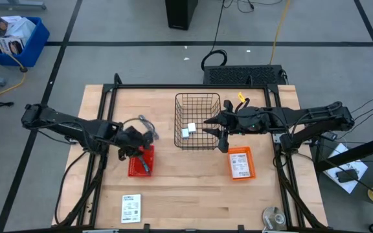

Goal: Pick and place items into bin
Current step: Put the black charger cable into the red bin

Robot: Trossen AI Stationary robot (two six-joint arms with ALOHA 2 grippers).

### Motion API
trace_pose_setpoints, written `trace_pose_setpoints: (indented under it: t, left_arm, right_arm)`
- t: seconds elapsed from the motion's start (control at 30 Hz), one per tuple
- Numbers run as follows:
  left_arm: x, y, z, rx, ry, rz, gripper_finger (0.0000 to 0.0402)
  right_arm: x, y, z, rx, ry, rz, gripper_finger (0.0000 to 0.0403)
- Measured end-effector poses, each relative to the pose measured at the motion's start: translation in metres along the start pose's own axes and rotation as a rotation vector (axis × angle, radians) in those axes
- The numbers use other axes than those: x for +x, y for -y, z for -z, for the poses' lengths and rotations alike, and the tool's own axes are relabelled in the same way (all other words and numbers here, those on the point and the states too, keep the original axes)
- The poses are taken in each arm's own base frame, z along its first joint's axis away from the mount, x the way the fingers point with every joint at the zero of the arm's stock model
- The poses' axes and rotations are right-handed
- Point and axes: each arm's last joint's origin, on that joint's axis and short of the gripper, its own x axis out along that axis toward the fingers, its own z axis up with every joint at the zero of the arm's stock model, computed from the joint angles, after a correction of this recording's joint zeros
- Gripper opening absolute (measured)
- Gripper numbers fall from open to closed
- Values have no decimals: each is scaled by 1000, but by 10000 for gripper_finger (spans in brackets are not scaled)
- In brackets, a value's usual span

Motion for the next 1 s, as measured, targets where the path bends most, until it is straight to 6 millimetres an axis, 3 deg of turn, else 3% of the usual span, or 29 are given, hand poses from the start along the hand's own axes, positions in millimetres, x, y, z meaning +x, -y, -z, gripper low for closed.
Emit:
trace_pose_setpoints:
  t: [0.2,0.4,0.7,0.83,1.0]
  left_arm:
    - [-26,10,-25,-81,208,234,207]
    - [-34,2,-61,-150,298,88,207]
    - [-11,17,-103,-115,318,-32,207]
    - [11,27,-119,-77,252,-55,207]
    - [35,25,-133,-84,224,-170,207]
  right_arm:
    - [0,0,0,15,-2,0,132]
    - [0,0,0,17,-4,0,132]
    - [0,0,1,17,-7,0,132]
    - [0,0,1,16,-7,-2,132]
    - [0,0,1,21,-10,-1,132]
